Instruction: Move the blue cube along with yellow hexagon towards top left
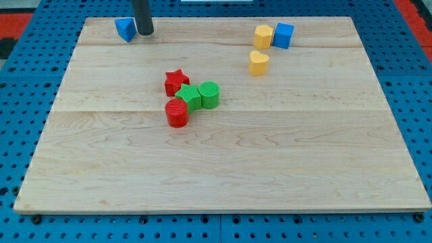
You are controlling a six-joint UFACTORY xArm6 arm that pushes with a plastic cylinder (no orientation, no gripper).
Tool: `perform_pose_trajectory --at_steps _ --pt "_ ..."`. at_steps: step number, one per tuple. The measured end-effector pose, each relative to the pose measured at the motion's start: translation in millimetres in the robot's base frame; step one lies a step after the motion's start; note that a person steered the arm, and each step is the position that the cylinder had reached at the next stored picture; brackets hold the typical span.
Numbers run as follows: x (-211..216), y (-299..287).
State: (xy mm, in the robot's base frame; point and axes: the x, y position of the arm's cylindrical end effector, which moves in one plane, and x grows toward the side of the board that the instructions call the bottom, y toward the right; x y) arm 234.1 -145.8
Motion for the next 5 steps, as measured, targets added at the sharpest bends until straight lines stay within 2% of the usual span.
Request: perform_pose_trajectory --at_steps 4,5 --pt "-14 28" --pt "-14 77"
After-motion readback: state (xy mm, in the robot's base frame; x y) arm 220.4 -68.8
